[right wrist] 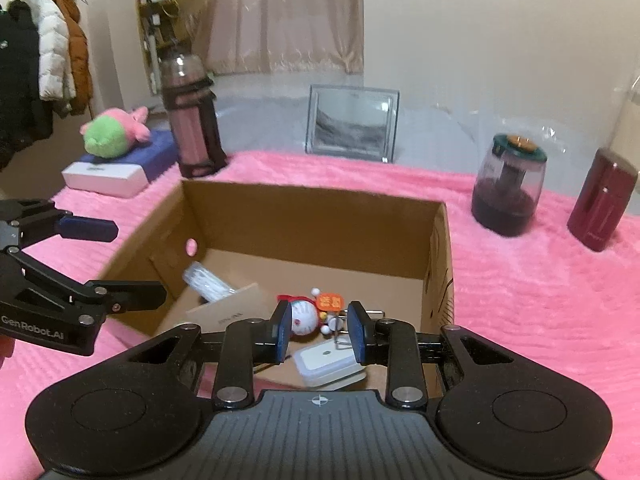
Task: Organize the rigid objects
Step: 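Move both grippers back toward the remaining items, then reach the left gripper to the white remote while the right gripper grasps the pill bottle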
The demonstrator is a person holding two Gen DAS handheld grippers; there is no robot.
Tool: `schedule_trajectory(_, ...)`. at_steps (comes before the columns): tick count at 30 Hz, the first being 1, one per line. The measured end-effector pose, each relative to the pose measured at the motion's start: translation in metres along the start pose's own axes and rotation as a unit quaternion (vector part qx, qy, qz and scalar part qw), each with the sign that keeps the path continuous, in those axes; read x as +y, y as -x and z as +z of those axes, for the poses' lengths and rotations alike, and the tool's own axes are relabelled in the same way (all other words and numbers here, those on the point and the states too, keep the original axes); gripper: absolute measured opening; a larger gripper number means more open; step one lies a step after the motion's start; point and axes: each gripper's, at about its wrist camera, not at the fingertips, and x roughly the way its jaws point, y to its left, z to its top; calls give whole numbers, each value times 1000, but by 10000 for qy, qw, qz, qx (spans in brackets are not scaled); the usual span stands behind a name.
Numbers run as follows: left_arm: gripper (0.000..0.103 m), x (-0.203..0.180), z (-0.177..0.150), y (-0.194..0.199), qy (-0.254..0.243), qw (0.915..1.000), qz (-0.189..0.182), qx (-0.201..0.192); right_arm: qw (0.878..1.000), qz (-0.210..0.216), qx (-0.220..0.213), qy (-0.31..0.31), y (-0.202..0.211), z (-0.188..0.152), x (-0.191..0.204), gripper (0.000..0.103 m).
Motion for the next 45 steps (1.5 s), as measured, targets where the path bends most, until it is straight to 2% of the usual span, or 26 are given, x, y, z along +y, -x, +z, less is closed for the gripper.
schedule_trajectory(3,92,0,-10,27,0,9996,124,-266,9999,0,-148,16,21,-6,13,30)
schedule_trajectory(5,93,0,-20,46,45,9988,170,-464,9997,37,-247,-33,34,-13,19,43)
schedule_trajectory(6,93,0,-27,57,84,9981,209,-576,9995,44,-308,-43,41,-18,22,55)
schedule_trajectory(7,94,-1,-33,66,109,9974,263,-656,9993,47,-370,-31,47,-21,24,58)
schedule_trajectory(15,94,-5,-91,124,421,9920,513,-1076,9976,112,-668,-142,89,-69,37,72)
schedule_trajectory(20,94,-11,-124,147,695,9890,541,-1188,9971,92,-686,-301,103,-107,45,74)
schedule_trajectory(25,94,-18,-153,155,953,9879,609,-1064,9974,62,-609,-383,110,-147,56,75)
schedule_trajectory(30,94,-32,-177,155,674,9892,799,-1026,9981,52,-547,-291,110,-180,63,75)
schedule_trajectory(41,94,-27,-210,130,614,9939,684,-605,9987,68,-415,-290,97,-206,64,75)
schedule_trajectory(45,94,-25,-216,118,422,9960,664,-414,9989,123,-375,-233,89,-210,65,75)
